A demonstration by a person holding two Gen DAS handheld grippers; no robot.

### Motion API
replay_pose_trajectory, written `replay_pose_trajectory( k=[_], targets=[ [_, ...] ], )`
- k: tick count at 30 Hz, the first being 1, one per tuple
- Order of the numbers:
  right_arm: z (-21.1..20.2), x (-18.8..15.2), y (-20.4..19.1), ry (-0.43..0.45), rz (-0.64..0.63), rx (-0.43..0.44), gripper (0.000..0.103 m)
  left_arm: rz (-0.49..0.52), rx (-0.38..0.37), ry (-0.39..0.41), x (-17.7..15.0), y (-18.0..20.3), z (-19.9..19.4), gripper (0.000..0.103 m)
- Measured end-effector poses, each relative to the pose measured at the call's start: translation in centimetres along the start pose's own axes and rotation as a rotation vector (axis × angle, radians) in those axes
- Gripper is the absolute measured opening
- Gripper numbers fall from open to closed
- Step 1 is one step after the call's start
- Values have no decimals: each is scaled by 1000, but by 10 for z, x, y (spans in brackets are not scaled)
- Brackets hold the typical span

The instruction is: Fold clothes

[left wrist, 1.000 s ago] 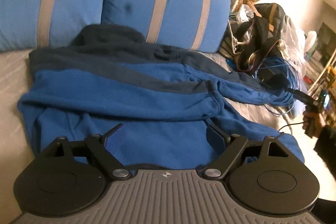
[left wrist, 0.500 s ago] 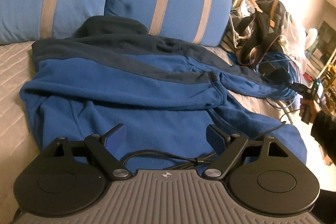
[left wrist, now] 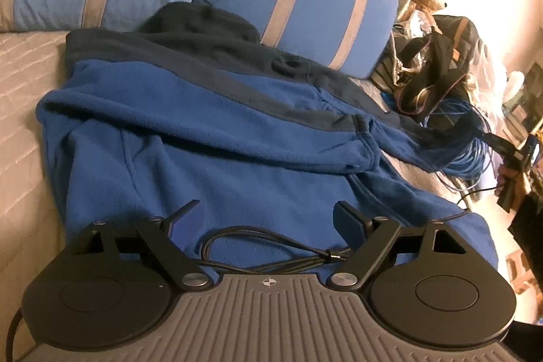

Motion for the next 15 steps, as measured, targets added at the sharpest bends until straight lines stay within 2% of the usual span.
replay_pose_trajectory(
  k=[8,15],
  targets=[
    [-5,12,-72,6,-55,154,8,-58,1,-24,-1,-7,5,84],
    [-8,14,-136,-11,-91,337,8,-96,-15,0,-1,-12,4,84]
  ],
)
Point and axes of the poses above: each gripper's, at about its wrist camera, not at the fingertips, and z roughly the way its jaws point, y to its right, x to its top, the point moved 5 cm from there along z, roughly the way its jaws point, and after that the axes turned 1 degree about -x, right-handed, at the moved point
